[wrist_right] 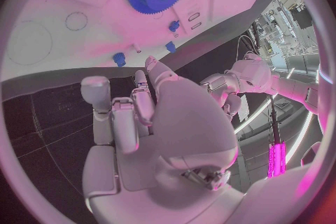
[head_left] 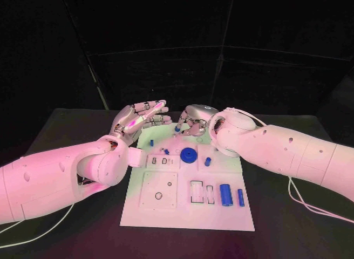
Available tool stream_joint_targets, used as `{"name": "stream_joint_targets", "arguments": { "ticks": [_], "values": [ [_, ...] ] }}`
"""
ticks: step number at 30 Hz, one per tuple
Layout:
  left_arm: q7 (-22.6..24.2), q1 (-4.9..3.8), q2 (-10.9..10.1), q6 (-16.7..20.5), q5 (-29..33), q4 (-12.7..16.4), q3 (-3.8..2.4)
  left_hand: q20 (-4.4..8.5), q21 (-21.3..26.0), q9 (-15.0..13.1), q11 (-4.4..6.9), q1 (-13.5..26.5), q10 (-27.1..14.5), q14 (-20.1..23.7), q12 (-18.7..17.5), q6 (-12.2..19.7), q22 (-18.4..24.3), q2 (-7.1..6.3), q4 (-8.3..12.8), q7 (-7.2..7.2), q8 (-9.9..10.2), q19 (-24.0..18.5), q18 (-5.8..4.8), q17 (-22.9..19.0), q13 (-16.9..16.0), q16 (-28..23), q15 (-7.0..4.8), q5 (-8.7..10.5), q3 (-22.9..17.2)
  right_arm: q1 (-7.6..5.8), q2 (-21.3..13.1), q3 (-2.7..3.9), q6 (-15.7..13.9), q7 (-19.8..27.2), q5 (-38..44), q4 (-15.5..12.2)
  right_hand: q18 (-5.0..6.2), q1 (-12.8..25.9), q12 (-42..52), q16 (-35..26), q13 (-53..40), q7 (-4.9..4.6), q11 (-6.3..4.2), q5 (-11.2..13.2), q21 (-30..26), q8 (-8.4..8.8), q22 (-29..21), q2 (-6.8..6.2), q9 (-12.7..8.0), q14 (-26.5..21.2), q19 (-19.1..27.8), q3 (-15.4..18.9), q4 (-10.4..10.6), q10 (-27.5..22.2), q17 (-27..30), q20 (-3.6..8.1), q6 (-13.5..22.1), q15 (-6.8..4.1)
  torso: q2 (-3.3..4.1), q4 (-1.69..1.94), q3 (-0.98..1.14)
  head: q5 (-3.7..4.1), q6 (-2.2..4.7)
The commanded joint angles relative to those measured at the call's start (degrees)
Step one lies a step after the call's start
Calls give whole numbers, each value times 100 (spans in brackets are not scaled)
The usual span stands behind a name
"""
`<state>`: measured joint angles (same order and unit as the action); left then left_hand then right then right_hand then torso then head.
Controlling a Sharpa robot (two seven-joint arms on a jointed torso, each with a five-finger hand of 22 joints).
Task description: Assemble the parts on the task board
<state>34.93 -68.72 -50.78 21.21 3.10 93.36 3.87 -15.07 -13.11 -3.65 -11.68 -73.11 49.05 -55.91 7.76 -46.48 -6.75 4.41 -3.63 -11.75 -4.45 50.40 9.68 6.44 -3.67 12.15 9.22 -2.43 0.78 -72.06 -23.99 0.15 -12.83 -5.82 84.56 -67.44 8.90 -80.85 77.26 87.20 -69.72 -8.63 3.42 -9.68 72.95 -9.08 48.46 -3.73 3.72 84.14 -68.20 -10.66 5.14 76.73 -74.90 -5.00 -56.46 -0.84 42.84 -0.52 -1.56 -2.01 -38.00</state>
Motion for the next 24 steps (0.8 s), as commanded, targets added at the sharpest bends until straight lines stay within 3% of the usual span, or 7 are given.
{"name": "stream_joint_targets", "arguments": {
  "ticks": [1,7,11,14,19,24],
  "values": [
    [44,-9,-13,-42,-14,11,-4,-15,-6,5,-16,-12,17,-24,-26,-24,9,30,-7,-247,25,33,64,-7,8,-35,-5,-36,26,-9,-141,-2,266,-143,69,-206,-117,134,-67,-5,62,-21,40,-58,8,83,-22,-52,-9,406,14,52,17,-52,-618,-55,116,34,-3,2,-2,4,-1],
    [46,-9,-35,-45,-14,20,-3,-15,-6,5,-16,-12,17,-24,-26,-24,9,30,-7,-247,25,33,64,-7,8,-35,-5,-36,26,13,-554,-15,613,-420,275,-763,-106,411,-213,-12,269,-119,137,-147,-23,322,-82,-270,-2,401,67,319,68,-250,-610,-138,525,122,-6,-11,4,0,-6],
    [46,-8,-40,-49,-14,22,-3,-15,-6,5,-16,-12,17,-24,-26,-24,9,30,-7,-247,25,33,64,-7,8,-35,-5,-36,26,34,-766,-29,756,-606,437,-1042,-103,507,-241,-8,320,-171,187,-201,-30,402,-100,-361,2,402,83,529,148,-313,-624,-181,692,165,-3,-6,-7,28,1],
    [46,-8,-39,-52,-14,22,-3,-15,-6,5,-16,-12,17,-24,-26,-24,9,30,-7,-247,25,33,64,-7,8,-35,-5,-36,26,44,-863,-54,830,-701,519,-1176,-101,517,-236,-3,323,-195,211,-211,-30,423,-106,-390,8,405,87,674,225,-324,-639,-204,754,188,-1,-2,-5,34,2],
    [45,-8,-37,-53,-14,17,-3,-15,-6,5,-16,-12,17,-24,-26,-24,9,30,-7,-247,25,33,64,-7,8,-35,-5,-36,26,58,-966,-158,904,-806,601,-1361,-98,474,-224,0,320,-214,231,-231,-27,429,-112,-405,14,405,91,859,345,-330,-648,-227,799,207,5,9,-3,47,-13],
    [45,-8,-33,-55,-14,8,-3,-15,-6,5,-16,-12,17,-24,-26,-24,9,30,-7,-247,25,33,64,-7,8,-35,-5,-36,26,92,-980,-200,956,-852,659,-1455,-98,425,-203,4,298,-219,237,-241,-22,421,-111,-389,19,407,91,955,431,-317,-660,-237,809,215,8,17,-7,66,-33]
  ]
}}
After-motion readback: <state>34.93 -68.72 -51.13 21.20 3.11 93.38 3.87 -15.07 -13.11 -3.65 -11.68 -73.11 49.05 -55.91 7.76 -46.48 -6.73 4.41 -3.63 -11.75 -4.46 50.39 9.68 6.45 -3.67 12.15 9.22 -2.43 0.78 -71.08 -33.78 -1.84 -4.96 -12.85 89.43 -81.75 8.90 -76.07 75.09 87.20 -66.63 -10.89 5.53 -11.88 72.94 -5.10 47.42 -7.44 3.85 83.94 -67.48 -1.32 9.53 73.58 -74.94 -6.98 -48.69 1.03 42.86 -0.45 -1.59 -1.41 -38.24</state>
